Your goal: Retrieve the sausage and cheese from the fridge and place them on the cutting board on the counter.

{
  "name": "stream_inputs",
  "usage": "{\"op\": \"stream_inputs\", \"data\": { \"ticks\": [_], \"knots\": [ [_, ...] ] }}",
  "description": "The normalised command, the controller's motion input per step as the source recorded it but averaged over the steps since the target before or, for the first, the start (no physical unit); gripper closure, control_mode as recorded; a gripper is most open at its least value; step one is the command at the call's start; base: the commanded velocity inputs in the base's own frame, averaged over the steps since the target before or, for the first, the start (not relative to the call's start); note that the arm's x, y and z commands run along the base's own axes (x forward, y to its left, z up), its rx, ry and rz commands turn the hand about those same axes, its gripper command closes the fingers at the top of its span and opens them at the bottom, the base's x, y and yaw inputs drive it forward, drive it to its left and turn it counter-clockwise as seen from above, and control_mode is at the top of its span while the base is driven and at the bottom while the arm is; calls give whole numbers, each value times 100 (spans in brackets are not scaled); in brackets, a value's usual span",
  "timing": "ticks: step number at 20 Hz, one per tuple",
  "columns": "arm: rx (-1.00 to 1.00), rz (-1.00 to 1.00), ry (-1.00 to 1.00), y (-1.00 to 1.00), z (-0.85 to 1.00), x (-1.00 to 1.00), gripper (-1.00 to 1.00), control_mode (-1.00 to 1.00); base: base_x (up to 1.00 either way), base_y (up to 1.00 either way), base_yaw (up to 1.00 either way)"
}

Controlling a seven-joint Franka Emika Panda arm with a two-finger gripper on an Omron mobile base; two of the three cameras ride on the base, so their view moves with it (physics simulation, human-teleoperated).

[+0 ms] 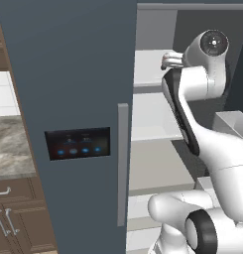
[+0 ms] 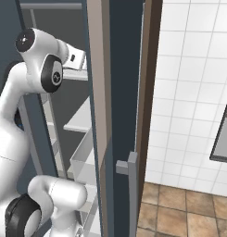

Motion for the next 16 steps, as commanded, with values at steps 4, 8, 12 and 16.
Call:
{"op": "stream_inputs", "data": {
  "ticks": [4,8,12,16],
  "knots": [
    [0,-2,0,-15,0,54,-100,-100,0,0,0],
    [0,-2,0,-12,0,54,-100,-100,0,0,0],
    [3,-1,6,-9,0,51,-100,-100,0,0,0],
    [3,-1,6,-7,0,49,-100,-100,0,0,0]
  ]
}}
